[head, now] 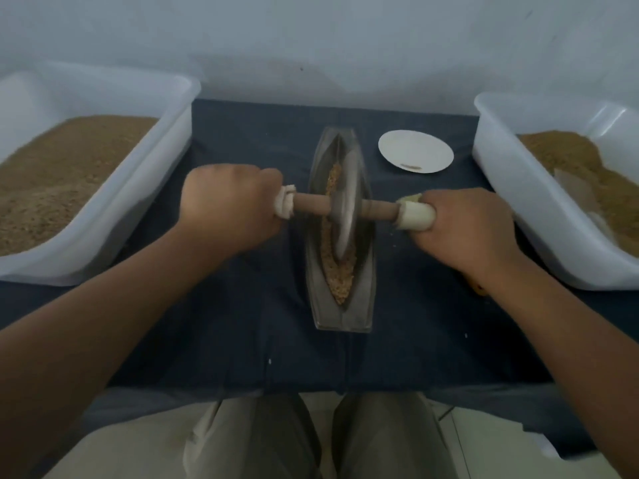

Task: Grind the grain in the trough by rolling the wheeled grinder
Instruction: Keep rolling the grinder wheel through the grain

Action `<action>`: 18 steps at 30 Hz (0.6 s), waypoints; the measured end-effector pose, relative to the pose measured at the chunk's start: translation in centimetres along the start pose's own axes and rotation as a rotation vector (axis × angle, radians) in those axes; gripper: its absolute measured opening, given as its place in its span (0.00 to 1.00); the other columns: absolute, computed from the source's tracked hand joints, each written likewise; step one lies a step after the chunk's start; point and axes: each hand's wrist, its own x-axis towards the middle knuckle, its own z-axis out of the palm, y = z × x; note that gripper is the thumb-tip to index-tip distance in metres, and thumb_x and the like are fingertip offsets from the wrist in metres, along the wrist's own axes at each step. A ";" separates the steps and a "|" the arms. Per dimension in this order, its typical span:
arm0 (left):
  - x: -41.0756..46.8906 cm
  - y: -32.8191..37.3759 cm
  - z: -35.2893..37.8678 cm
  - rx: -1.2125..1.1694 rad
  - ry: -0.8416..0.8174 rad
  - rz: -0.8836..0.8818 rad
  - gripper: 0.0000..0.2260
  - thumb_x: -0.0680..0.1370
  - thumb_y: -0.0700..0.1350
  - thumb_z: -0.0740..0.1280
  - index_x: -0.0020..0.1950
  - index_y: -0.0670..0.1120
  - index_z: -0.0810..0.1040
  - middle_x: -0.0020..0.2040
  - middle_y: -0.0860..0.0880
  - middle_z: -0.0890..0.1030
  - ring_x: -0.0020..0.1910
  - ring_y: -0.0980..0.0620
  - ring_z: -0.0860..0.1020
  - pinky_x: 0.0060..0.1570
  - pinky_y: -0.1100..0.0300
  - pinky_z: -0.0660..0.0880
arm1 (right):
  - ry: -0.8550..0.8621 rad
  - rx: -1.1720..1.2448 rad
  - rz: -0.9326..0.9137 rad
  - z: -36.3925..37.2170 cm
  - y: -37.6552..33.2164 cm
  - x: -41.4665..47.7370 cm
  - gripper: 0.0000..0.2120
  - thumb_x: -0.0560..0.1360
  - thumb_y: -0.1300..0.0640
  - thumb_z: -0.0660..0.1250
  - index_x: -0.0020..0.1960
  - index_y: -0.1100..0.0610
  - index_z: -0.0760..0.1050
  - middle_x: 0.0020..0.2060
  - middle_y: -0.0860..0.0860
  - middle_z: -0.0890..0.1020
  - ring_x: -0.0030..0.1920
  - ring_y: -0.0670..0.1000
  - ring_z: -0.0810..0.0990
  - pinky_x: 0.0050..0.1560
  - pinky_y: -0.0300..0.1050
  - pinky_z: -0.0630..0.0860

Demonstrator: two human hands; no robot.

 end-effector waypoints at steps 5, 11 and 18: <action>7.7 -0.5 2.4 0.033 -0.263 -0.147 0.20 0.73 0.65 0.56 0.33 0.50 0.66 0.35 0.47 0.79 0.35 0.41 0.80 0.36 0.55 0.71 | -0.065 -0.005 0.102 1.1 0.2 7.4 0.16 0.74 0.45 0.70 0.34 0.49 0.69 0.28 0.45 0.69 0.34 0.57 0.76 0.33 0.46 0.66; 1.0 0.2 0.1 0.017 -0.168 -0.071 0.17 0.78 0.58 0.63 0.35 0.50 0.69 0.30 0.54 0.66 0.29 0.43 0.76 0.31 0.58 0.67 | -0.201 -0.044 0.020 -1.5 0.2 3.1 0.12 0.71 0.40 0.68 0.34 0.46 0.72 0.29 0.43 0.75 0.30 0.48 0.72 0.30 0.43 0.67; -1.3 0.5 -0.7 0.030 -0.110 -0.093 0.18 0.77 0.54 0.67 0.33 0.52 0.62 0.28 0.55 0.65 0.23 0.45 0.69 0.30 0.61 0.59 | -0.091 -0.005 -0.041 -0.8 0.4 1.4 0.15 0.68 0.34 0.64 0.34 0.45 0.73 0.26 0.42 0.74 0.30 0.52 0.74 0.30 0.45 0.70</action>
